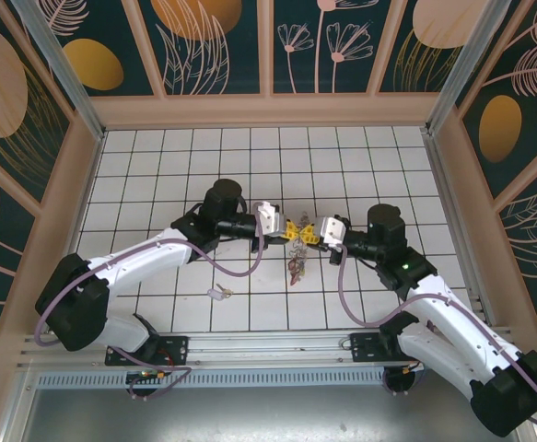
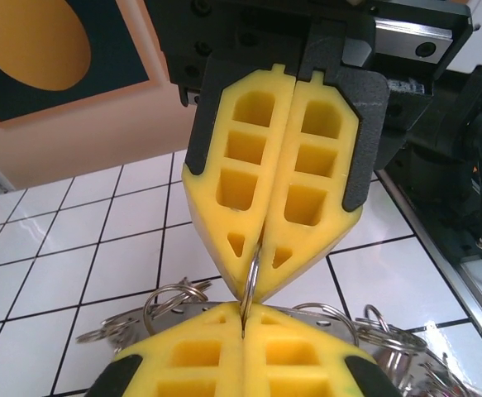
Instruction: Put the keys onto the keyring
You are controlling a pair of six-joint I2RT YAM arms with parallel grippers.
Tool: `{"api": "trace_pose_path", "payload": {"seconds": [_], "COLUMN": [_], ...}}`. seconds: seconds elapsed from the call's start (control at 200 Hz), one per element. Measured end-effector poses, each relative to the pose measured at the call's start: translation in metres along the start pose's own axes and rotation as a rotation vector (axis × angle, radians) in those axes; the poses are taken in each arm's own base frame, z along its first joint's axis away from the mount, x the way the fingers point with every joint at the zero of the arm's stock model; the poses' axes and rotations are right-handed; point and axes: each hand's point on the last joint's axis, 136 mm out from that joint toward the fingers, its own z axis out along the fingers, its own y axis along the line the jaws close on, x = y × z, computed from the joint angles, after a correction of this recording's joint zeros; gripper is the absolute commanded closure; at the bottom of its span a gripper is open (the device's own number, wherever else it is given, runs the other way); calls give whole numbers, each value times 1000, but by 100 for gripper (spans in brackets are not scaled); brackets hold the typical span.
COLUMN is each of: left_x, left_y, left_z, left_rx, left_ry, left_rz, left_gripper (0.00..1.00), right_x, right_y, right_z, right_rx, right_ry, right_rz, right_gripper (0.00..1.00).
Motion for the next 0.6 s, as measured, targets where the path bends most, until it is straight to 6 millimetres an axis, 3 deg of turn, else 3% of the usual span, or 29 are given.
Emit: {"api": "trace_pose_path", "payload": {"seconds": [0.31, 0.601], "left_x": [8, 26], "left_y": [4, 10], "left_z": [4, 5], "left_rx": [-45, -78], "left_ry": [44, 113], "left_rz": [-8, -42], "left_gripper": [100, 100], "right_x": [11, 14], "right_y": [-2, -5], "right_z": [-6, -5], "right_rx": [0, -17], "right_ry": [102, 147], "right_rz": [-71, -56], "right_gripper": [82, 77]}}
